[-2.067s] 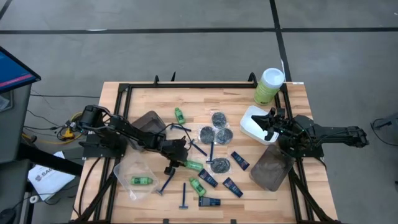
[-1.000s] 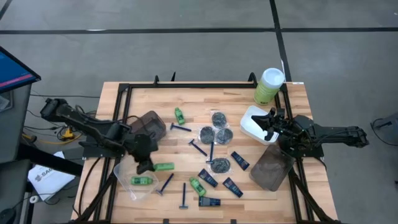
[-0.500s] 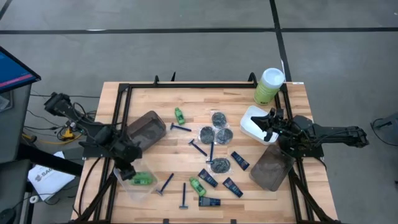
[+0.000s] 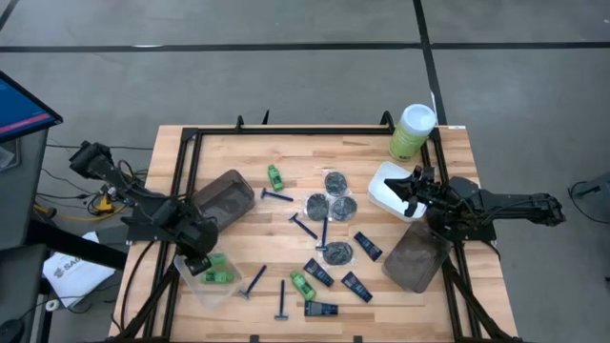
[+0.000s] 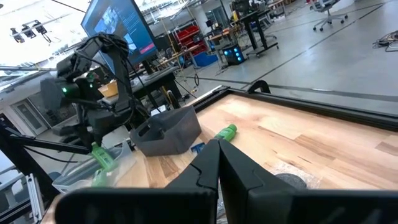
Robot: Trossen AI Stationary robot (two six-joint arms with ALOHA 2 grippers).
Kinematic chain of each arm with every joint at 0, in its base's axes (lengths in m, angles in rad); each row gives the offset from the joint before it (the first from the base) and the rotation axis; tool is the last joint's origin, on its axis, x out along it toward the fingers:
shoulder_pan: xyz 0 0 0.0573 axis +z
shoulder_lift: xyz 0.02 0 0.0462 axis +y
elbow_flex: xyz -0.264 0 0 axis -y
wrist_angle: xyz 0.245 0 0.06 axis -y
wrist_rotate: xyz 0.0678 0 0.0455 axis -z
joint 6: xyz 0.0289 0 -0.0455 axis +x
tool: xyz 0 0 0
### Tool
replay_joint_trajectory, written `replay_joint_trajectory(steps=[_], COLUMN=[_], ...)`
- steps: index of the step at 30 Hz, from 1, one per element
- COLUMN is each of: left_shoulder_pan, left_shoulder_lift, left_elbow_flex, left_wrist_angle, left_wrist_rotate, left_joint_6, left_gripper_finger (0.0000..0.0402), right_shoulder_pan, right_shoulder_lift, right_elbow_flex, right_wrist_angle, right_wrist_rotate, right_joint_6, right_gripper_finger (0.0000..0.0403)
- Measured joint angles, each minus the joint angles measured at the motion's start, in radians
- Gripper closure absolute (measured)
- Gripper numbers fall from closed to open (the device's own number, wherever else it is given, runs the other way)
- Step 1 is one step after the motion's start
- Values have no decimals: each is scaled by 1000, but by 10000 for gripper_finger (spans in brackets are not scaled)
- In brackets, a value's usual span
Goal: Pick & Place Travel size toiletries
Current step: Put the green shampoo into the transparent bin
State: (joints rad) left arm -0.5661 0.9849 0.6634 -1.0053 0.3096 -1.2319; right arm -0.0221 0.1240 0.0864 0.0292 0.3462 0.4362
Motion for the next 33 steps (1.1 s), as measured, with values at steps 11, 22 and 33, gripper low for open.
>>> replay_joint_trajectory(steps=[11,22,33], left_shoulder_pan=[0,1,50], left_shoulder_lift=[102,104,76], left_elbow_flex=[-33,-35,75], left_wrist_angle=[9,16,118], left_wrist_rotate=[30,37,23], left_joint_6=[-5,-7,1], left_gripper_finger=[309,246,191], right_shoulder_pan=[0,0,0], right_shoulder_lift=[0,0,0], right_elbow_flex=[0,0,0], right_wrist_angle=[1,0,1], right_wrist_rotate=[0,0,0], right_joint_6=[1,1,0], right_gripper_finger=[403,403,403])
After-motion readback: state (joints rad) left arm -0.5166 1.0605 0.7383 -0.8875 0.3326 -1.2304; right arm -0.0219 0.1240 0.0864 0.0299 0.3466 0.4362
